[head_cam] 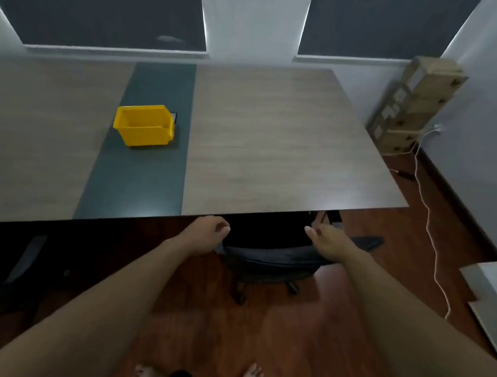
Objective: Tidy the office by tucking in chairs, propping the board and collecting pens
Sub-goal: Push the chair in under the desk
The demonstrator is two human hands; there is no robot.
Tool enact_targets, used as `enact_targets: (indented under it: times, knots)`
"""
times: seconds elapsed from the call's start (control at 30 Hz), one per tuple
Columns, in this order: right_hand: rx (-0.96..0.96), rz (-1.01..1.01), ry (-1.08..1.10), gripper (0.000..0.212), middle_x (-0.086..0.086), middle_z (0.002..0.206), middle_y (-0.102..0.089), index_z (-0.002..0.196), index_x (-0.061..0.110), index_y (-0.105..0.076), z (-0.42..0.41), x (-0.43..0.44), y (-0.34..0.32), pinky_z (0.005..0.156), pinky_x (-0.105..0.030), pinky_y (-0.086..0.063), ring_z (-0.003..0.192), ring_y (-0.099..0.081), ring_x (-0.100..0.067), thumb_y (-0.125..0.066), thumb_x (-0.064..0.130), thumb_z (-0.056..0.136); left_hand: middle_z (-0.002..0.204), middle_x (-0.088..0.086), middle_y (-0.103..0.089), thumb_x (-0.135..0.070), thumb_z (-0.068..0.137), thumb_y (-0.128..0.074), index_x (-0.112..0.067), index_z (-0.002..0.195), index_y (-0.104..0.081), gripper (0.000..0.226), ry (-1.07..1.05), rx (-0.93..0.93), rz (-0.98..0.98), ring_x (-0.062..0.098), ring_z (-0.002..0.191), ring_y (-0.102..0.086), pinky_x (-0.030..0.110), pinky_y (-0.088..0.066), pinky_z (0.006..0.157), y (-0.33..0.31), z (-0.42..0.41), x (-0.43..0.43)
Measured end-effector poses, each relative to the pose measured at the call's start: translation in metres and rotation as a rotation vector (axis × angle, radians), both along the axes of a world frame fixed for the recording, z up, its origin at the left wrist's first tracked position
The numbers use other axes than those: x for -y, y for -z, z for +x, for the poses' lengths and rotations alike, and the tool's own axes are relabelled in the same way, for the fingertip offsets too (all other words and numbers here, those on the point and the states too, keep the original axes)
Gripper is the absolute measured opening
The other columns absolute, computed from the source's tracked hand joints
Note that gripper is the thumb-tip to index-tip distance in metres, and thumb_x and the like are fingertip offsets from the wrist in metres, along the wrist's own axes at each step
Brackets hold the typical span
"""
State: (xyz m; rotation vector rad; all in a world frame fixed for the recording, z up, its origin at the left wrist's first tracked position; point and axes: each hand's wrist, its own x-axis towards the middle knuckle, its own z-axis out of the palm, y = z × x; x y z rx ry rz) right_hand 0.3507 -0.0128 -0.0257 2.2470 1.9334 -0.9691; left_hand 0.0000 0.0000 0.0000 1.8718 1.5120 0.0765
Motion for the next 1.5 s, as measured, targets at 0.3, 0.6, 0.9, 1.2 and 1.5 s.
enact_targets:
  times: [0.3, 0.6, 0.9, 1.2, 1.5]
  knots:
    - [0.291, -0.029, -0.245, 0.052, -0.006, 0.129, -0.065, 0.128, 0.026, -0.064, 0.026, 0.004, 0.039, 0.111, -0.062, -0.031, 0.122, -0.058, -0.029, -0.026, 0.053, 0.106, 0.11, -0.003, -0.075, -0.068, 0.105, -0.023, -0.034, 0.125, -0.073, 0.063, 0.026, -0.259, -0.006, 0.026, 0.106, -0.071, 0.035, -0.052, 0.079, 0.06, 0.096, 0.019]
    - [0.271, 0.195, -0.244, 0.053, -0.003, 0.104, -0.074, 0.112, 0.032, -0.071, 0.047, -0.024, 0.047, 0.086, -0.045, -0.044, 0.09, -0.068, -0.028, -0.03, 0.062, 0.098, 0.108, -0.007, -0.08, -0.064, 0.099, -0.033, -0.043, 0.122, -0.076, 0.053, -0.048, -0.329, 0.186, 0.023, 0.104, -0.073, 0.032, -0.05, 0.075, 0.079, 0.115, -0.012]
    - [0.28, 0.199, -0.193, 0.047, -0.003, 0.1, -0.074, 0.113, 0.034, -0.072, 0.068, -0.072, 0.056, 0.07, -0.038, -0.047, 0.085, -0.067, -0.028, -0.035, 0.056, 0.096, 0.107, -0.005, -0.08, -0.062, 0.097, -0.036, -0.04, 0.121, -0.078, 0.053, -0.069, -0.298, 0.21, 0.025, 0.1, -0.073, 0.034, -0.057, 0.083, 0.083, 0.134, -0.062]
    - [0.238, 0.176, -0.158, 0.042, 0.003, 0.1, -0.074, 0.109, 0.037, -0.073, 0.069, -0.084, 0.053, 0.067, -0.036, -0.043, 0.078, -0.055, -0.02, -0.038, 0.055, 0.095, 0.081, -0.007, -0.075, -0.058, 0.094, -0.037, -0.036, 0.103, -0.081, 0.05, -0.067, -0.305, 0.253, 0.022, 0.081, -0.07, 0.034, -0.056, 0.072, 0.091, 0.136, -0.08]
    - [0.273, 0.2, -0.135, 0.049, 0.0, 0.104, -0.071, 0.102, 0.027, -0.071, 0.058, -0.081, 0.046, 0.091, -0.048, -0.049, 0.099, -0.063, -0.025, -0.028, 0.05, 0.095, 0.113, -0.004, -0.078, -0.068, 0.095, -0.034, -0.035, 0.121, -0.075, 0.059, -0.028, -0.258, 0.156, 0.025, 0.106, -0.072, 0.037, -0.056, 0.086, 0.085, 0.13, -0.085]
